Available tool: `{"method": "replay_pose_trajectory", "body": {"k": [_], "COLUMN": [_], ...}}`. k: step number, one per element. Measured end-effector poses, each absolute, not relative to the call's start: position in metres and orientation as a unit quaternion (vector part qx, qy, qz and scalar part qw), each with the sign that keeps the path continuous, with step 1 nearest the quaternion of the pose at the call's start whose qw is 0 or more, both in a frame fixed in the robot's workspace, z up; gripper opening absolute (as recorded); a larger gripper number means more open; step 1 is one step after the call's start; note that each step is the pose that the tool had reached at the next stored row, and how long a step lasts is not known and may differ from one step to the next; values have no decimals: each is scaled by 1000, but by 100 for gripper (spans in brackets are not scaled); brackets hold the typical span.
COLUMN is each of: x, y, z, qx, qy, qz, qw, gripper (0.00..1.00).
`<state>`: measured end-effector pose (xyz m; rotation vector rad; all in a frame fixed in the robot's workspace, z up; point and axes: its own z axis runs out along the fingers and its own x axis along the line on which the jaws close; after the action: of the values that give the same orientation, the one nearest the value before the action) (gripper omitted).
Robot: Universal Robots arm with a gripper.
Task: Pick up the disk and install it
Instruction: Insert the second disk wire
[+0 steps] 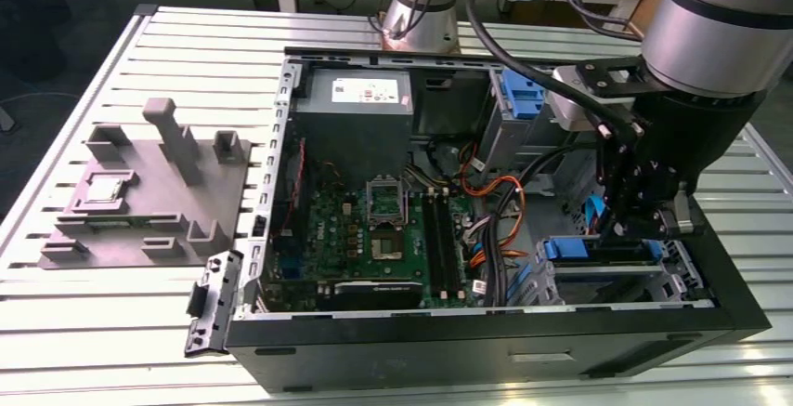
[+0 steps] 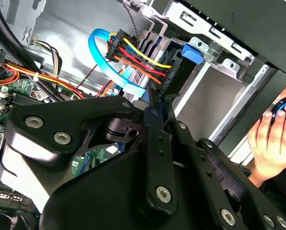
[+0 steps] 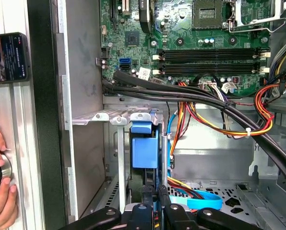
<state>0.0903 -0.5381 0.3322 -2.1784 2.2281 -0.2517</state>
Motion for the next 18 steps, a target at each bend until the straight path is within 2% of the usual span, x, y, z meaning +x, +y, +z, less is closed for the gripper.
{"method": "replay_pose_trajectory", "body": {"k": [18], "x": [91], "y": [-538], "z": [336], "qx": [-697], "qy": [713], "qz": [-81], "qw": [8], "gripper": [16]}}
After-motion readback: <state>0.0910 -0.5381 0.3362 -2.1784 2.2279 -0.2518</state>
